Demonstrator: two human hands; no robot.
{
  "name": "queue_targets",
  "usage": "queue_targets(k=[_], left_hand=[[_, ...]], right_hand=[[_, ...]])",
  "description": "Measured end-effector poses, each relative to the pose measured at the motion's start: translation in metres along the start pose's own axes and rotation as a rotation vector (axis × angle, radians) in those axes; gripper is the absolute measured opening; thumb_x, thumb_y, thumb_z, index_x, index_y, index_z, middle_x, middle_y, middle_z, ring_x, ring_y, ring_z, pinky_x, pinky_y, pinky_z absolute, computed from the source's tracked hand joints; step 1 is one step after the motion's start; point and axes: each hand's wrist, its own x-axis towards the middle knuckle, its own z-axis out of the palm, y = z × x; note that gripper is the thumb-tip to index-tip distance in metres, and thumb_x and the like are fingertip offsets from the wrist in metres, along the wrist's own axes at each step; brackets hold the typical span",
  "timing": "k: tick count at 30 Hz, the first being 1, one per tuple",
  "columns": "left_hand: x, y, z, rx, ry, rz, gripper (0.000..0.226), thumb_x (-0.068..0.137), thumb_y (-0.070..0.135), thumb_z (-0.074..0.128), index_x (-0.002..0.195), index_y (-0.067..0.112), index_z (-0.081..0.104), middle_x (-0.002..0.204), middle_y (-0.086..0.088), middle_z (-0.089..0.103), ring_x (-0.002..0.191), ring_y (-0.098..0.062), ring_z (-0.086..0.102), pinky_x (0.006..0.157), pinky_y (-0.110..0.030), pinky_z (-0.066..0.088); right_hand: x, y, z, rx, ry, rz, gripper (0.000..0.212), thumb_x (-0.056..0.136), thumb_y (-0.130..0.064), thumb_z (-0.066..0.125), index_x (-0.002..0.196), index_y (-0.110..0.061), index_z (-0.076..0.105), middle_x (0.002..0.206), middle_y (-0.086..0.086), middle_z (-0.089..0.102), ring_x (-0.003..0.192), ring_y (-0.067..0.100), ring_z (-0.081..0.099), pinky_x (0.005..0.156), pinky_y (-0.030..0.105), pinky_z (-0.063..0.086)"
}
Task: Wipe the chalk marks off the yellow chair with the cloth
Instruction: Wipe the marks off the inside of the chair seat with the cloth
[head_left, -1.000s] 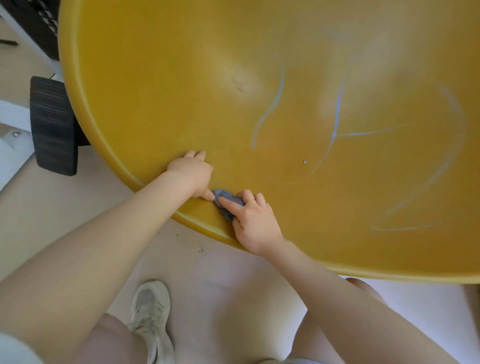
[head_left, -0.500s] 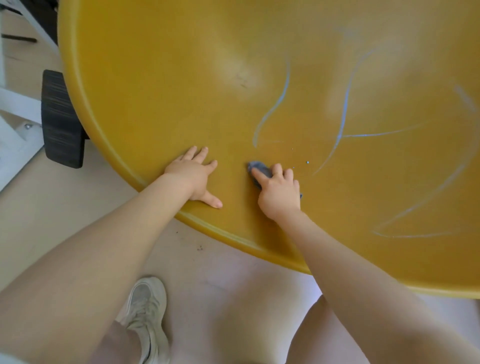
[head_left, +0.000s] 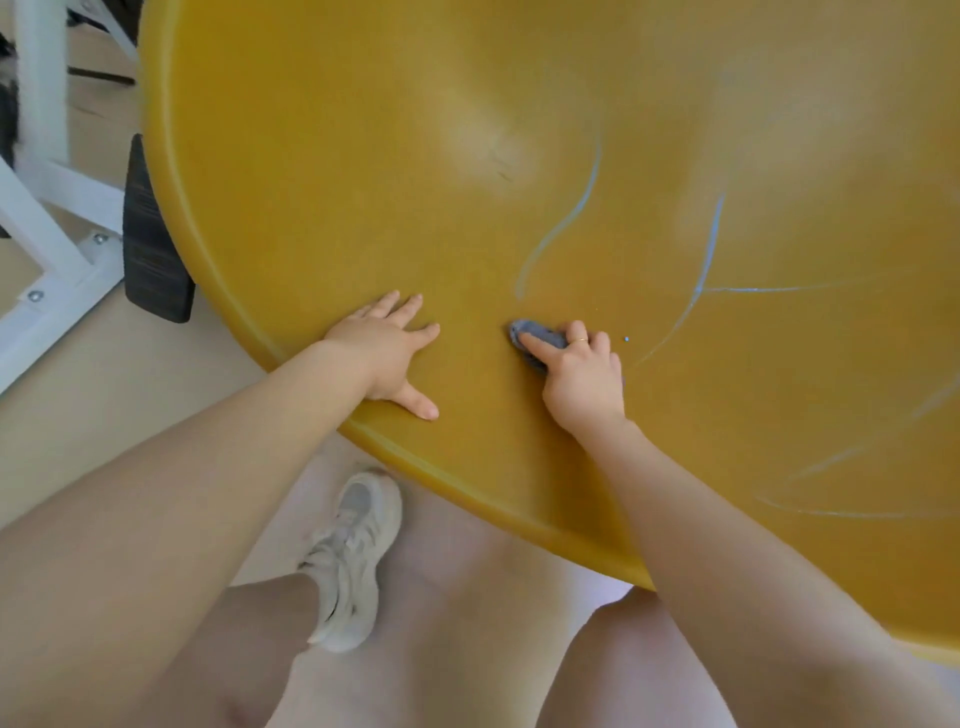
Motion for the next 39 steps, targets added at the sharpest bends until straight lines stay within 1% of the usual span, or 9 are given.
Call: queue_targets(k=[6,13,16,19,21,27,31,35,39], left_hand=[[0.009,-0.008,0.004,0.043,0.050,0.050,0.112,0.064,0.080,0.051,0.149,0.032,-0.003,0.157,0.001,-0.020,0.146,-0.020,-0.014,0.117,-0.037,-0.009],[0.020,-0.007,-0.014,0.084,0.014,0.085,0.125,0.063,0.075,0.060,0.150,0.014,-0.004,0.158,-0.002,-0.013,0.147,-0.022,-0.008,0.119,-0.037,-0.001],[0.034,-0.012,-0.031,0.115,0.028,0.090,0.122,0.065,0.072,0.063,0.150,0.015,-0.002,0.159,-0.002,-0.010,0.147,-0.022,-0.006,0.119,-0.038,0.001],[0.055,-0.015,-0.050,0.178,0.145,0.097,0.117,0.068,0.067,0.064,0.150,0.014,0.001,0.159,-0.006,-0.008,0.147,-0.024,-0.005,0.119,-0.037,0.002],[0.069,-0.017,-0.059,0.192,0.206,0.094,0.114,0.070,0.065,0.064,0.150,0.015,0.001,0.159,-0.005,-0.009,0.147,-0.024,-0.006,0.118,-0.037,0.001],[0.087,-0.030,-0.059,0.199,0.275,-0.025,0.133,0.058,0.080,0.057,0.149,0.010,-0.009,0.157,-0.006,-0.016,0.146,-0.021,-0.011,0.118,-0.037,-0.004],[0.089,-0.031,-0.054,0.172,0.310,-0.073,0.141,0.053,0.084,0.056,0.147,0.005,-0.013,0.157,-0.009,-0.019,0.146,-0.022,-0.013,0.118,-0.036,-0.004],[0.084,-0.029,-0.052,0.141,0.344,-0.145,0.145,0.050,0.085,0.057,0.146,0.001,-0.013,0.155,-0.017,-0.019,0.145,-0.027,-0.013,0.118,-0.039,-0.004],[0.084,-0.031,-0.050,0.099,0.351,-0.122,0.138,0.056,0.081,0.059,0.147,0.002,-0.010,0.156,-0.016,-0.018,0.146,-0.026,-0.012,0.118,-0.039,-0.003]], right_hand=[[0.036,-0.002,0.003,-0.005,0.043,0.173,0.060,0.089,-0.005,0.032,0.139,-0.038,0.034,0.133,0.012,0.033,0.110,0.034,0.034,0.092,0.039,0.031],[-0.002,-0.064,0.009,0.167,-0.018,-0.202,0.051,0.085,-0.015,0.038,0.130,-0.036,0.049,0.122,0.013,0.047,0.098,0.034,0.042,0.077,0.037,0.035],[0.005,-0.074,0.011,0.185,0.028,-0.180,0.049,0.082,-0.017,0.038,0.127,-0.031,0.054,0.113,0.017,0.054,0.089,0.037,0.047,0.070,0.037,0.038],[0.035,-0.063,0.011,0.160,0.038,-0.066,0.055,0.089,-0.012,0.038,0.139,-0.035,0.035,0.130,0.012,0.041,0.103,0.032,0.039,0.083,0.037,0.034],[0.059,-0.050,0.006,0.135,0.066,0.063,0.060,0.090,-0.008,0.034,0.142,-0.037,0.029,0.132,0.011,0.036,0.107,0.032,0.036,0.088,0.037,0.033],[0.111,0.001,-0.003,0.073,0.161,0.380,0.067,0.085,-0.001,0.035,0.143,-0.035,0.027,0.135,0.013,0.032,0.107,0.033,0.035,0.090,0.036,0.032],[0.121,-0.013,-0.005,0.058,0.152,0.484,0.068,0.084,-0.001,0.036,0.144,-0.032,0.023,0.139,0.013,0.028,0.112,0.034,0.032,0.092,0.037,0.031],[0.103,-0.056,-0.002,0.071,0.085,0.243,0.063,0.086,-0.010,0.038,0.144,-0.032,0.024,0.138,0.016,0.030,0.111,0.033,0.034,0.090,0.038,0.032],[0.080,-0.092,0.001,0.149,0.078,-0.044,0.052,0.088,-0.034,0.035,0.140,-0.032,0.034,0.134,0.016,0.038,0.107,0.033,0.038,0.089,0.038,0.035]])
